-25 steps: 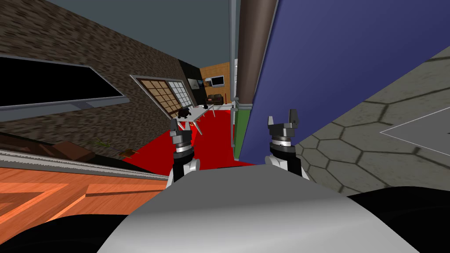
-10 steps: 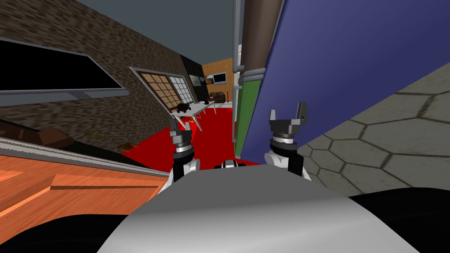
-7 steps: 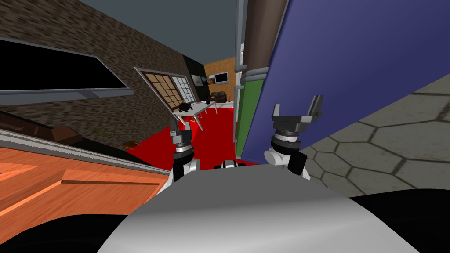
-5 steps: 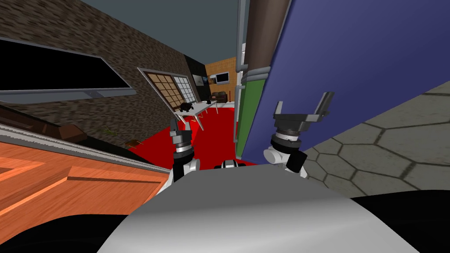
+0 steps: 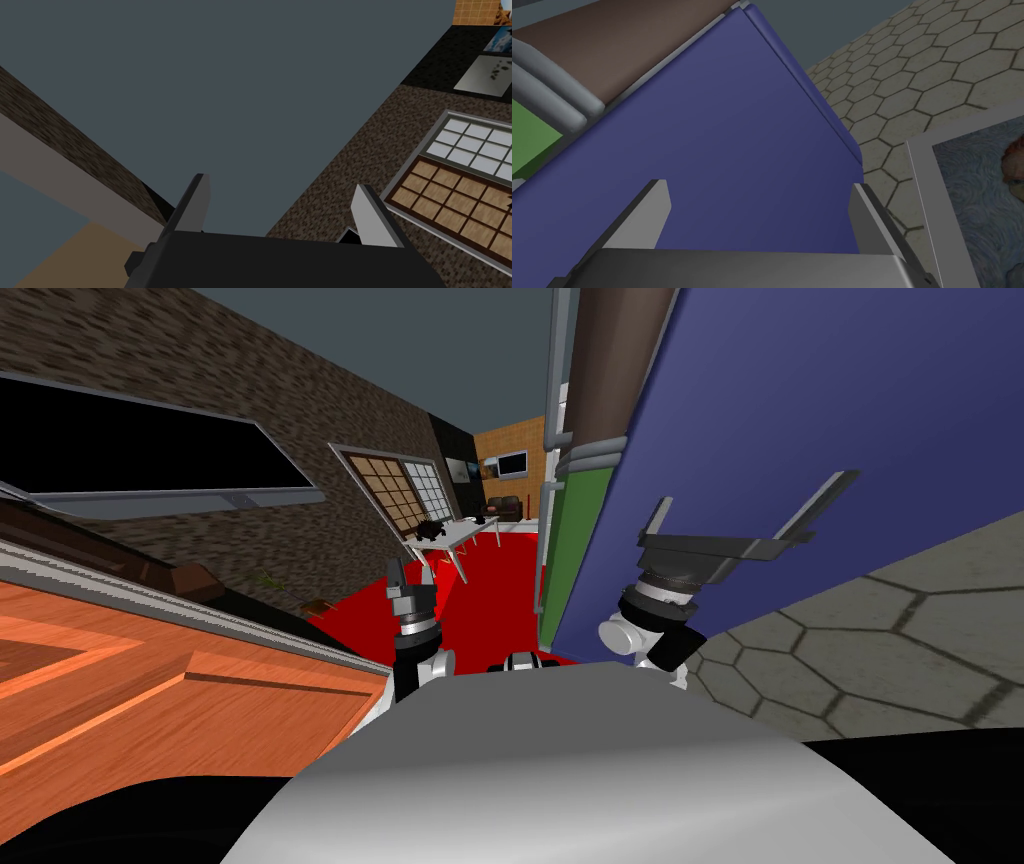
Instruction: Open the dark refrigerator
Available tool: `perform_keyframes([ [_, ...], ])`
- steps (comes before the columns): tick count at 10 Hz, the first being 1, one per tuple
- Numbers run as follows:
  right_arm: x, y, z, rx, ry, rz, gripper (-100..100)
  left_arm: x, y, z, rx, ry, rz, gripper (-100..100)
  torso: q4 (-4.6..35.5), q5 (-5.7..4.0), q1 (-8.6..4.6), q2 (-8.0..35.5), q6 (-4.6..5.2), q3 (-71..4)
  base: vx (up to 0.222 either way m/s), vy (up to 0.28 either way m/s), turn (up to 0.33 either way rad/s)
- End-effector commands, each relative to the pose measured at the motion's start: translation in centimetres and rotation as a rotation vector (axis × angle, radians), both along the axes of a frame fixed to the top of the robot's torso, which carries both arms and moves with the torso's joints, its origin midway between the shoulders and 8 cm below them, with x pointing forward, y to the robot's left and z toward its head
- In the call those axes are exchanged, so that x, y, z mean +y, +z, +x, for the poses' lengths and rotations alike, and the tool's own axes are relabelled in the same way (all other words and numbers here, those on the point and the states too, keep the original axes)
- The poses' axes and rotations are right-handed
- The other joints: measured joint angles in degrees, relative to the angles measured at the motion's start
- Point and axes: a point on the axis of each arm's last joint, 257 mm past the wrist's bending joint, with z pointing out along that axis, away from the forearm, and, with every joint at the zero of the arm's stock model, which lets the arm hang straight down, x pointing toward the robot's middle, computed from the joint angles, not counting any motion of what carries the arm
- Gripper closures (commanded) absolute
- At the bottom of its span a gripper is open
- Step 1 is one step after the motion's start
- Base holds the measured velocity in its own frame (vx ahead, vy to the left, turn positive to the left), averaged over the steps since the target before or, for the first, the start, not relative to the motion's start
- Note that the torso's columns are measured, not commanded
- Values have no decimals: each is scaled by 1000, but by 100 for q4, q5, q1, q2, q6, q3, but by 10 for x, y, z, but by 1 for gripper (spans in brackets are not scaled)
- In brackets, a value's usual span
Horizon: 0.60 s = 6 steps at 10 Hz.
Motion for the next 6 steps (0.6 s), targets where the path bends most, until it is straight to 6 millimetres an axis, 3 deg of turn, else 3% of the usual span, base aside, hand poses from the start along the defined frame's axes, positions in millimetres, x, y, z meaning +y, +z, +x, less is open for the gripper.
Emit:
perform_keyframes([
  [1,-9,12,-11,-80,58,68,-100,0,0,0,0,0,0,0,0,1,1,-1,-3,-1,11,-9,68],
  [6,-28,36,-39,-288,190,212,-100,0,0,0,0,0,0,0,1,0,-1,2,1,2,9,-11,99],
])
